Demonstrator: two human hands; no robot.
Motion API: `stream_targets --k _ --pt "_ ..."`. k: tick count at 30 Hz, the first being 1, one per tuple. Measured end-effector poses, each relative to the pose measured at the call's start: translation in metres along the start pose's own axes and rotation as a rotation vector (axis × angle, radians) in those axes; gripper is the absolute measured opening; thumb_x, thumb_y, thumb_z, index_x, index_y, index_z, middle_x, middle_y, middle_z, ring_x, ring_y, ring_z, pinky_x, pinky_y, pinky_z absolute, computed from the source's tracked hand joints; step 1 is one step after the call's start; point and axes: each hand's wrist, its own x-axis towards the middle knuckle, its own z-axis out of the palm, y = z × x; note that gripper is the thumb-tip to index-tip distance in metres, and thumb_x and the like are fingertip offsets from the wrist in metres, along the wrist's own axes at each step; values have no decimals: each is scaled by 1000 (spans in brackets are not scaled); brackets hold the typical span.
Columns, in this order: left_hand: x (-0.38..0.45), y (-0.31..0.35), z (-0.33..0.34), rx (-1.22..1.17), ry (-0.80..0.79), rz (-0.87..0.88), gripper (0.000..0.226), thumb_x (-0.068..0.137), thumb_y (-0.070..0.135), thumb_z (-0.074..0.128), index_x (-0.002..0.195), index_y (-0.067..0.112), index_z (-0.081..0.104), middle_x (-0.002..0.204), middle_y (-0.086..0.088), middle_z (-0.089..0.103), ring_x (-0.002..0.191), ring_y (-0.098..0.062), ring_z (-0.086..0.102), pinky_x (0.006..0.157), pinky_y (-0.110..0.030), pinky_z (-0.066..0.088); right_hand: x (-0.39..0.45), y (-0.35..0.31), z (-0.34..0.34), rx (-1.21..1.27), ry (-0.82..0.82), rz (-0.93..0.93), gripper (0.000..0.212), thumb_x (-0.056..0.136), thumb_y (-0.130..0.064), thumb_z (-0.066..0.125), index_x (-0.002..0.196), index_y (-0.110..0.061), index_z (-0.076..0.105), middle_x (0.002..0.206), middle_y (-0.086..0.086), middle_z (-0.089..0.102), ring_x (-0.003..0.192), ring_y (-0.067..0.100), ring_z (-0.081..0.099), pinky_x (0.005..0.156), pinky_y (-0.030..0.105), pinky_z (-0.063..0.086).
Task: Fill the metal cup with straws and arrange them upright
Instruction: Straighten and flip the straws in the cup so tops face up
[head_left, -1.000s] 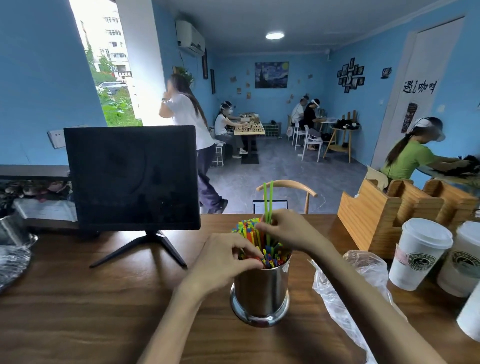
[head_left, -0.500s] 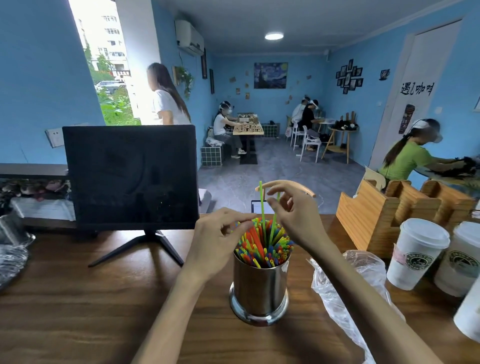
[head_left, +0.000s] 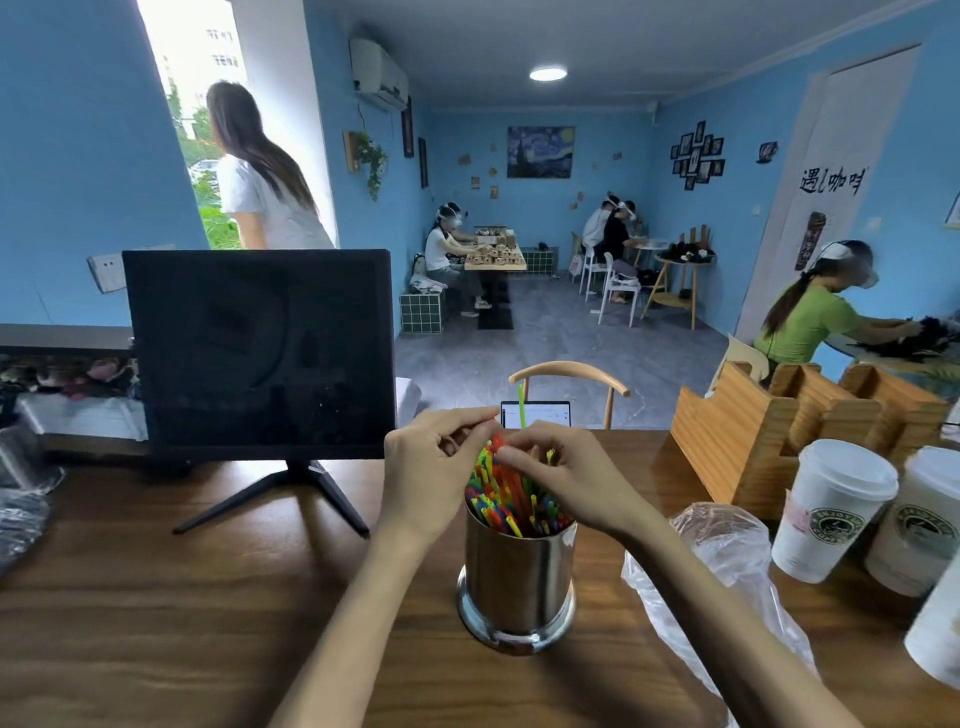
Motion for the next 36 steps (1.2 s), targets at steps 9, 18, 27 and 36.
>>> stream_targets --k 9,18,27,36 --pt "-8 -4 10 26 115 58 13 79 19 87 87 28 81 65 19 65 58 -3 58 59 -15 45 -1 7 0 -5 -60 -23 9 93 -37 71 95 -29 75 93 -13 74 91 8 68 81 31 53" --pt "-5 -16 12 147 -172 106 7 81 32 84 85 33 79 81 19 72 68 -4 59 65 -25 51 15 10 -14 116 303 13 32 85 -22 63 115 -32 65 118 -19 63 103 1 57 82 21 45" --pt "-32 -16 29 243 -302 264 10 87 35 76 92 28 81 93 16 75 90 -3 63 78 -33 54 39 28 -5 -363 166 -12 26 101 -25 59 124 -20 70 124 -2 70 114 15 61 98 36 50" --pt "-44 -11 25 266 -298 205 23 94 46 62 104 35 79 105 26 72 102 1 55 83 -25 52 20 36 -12 -380 -6 71 31 101 -36 57 101 -14 79 107 -6 75 96 4 63 87 26 50"
